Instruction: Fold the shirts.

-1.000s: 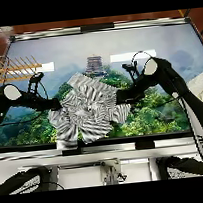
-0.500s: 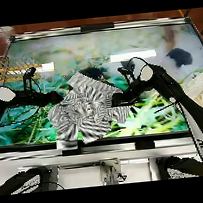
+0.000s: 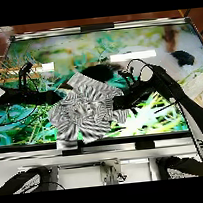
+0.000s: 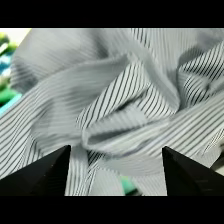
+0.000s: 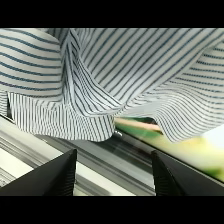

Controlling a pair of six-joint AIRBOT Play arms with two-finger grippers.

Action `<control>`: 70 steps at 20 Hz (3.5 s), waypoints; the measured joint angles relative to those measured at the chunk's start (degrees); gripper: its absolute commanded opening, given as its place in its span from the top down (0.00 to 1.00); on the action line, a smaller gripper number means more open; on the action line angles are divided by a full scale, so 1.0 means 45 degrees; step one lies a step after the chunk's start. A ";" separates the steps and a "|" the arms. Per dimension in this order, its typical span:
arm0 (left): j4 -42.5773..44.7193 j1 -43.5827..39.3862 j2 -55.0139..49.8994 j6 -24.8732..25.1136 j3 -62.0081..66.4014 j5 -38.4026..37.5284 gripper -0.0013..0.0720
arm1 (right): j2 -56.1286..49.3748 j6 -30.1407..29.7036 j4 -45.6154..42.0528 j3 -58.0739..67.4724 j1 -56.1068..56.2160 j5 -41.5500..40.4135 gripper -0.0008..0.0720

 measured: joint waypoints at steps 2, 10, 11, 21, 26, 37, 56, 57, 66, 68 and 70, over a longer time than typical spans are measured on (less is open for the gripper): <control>0.0646 -0.0306 0.0272 0.0010 -0.0515 -0.0549 0.10 | 0.0000 0.0253 -0.0180 0.0000 0.0311 0.0039 0.17; 0.1413 -0.3274 0.0374 -0.1428 -0.3648 0.2278 0.11 | 0.0000 0.1112 -0.1894 0.0000 0.1943 -0.1001 0.17; 0.1423 -0.3565 0.0233 -0.1651 -0.3803 0.2827 0.11 | -0.0010 0.1209 -0.1914 0.0000 0.2006 -0.1122 0.09; 0.1656 -0.4197 -0.0928 -0.2297 -0.3682 0.5003 0.90 | -0.1564 0.0583 0.0301 -0.0005 0.2176 -0.2939 0.07; 0.1744 -0.4182 -0.0962 -0.1987 -0.2817 0.4731 0.90 | -0.1336 -0.0670 0.1613 0.0019 0.2263 -0.2560 0.08; 0.1792 -0.4172 -0.0967 -0.1773 -0.1166 0.3959 0.90 | -0.0107 0.1729 -0.0408 0.0024 0.3240 -0.3599 0.08; 0.0845 -0.4721 0.0670 -0.1035 0.8665 0.2701 0.90 | 0.2846 0.3172 -0.3444 0.8986 0.1365 -0.2866 0.87; 0.0670 -0.4906 0.0704 -0.0991 0.9709 0.2744 0.90 | 0.3075 0.3172 -0.3089 0.9772 0.1292 -0.2793 0.86; 0.3585 -0.5299 0.0850 -0.1622 1.1769 -0.1282 0.90 | 0.3580 0.2667 -0.0894 1.0409 0.1107 0.1681 0.87; 0.3434 -0.5163 0.0811 -0.1690 1.0788 -0.3128 0.90 | 0.3327 0.2681 -0.1598 1.0088 0.1107 0.3094 0.86; 0.3449 -0.5081 0.0743 -0.1569 0.9364 -0.4580 0.90 | 0.2875 0.2594 -0.1982 0.9738 0.1243 0.4362 0.86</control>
